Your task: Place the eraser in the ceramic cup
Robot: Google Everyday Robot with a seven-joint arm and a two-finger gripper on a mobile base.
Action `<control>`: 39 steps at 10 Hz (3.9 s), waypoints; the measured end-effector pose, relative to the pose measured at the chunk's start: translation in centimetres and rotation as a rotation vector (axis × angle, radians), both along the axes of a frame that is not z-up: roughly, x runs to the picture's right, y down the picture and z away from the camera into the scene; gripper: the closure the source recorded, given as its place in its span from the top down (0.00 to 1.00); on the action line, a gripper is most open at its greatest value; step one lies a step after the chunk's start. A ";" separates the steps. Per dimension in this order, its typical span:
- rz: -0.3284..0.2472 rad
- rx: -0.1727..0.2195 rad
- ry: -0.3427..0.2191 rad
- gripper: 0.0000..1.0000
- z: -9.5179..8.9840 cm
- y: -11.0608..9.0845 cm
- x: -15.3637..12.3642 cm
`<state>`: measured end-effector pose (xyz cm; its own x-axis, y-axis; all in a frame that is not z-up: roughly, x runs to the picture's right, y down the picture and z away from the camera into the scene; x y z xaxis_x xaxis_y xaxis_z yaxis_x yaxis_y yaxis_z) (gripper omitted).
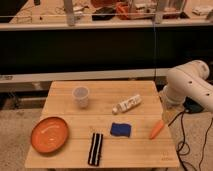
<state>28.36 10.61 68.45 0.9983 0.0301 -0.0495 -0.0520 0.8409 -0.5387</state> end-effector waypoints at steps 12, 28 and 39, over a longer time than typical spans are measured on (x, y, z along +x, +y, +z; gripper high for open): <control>0.000 0.000 0.000 0.80 0.0 0.0 0.0; -0.111 -0.012 -0.154 0.80 0.5 3.4 -14.9; -0.183 0.035 -0.339 0.80 1.9 7.1 -23.7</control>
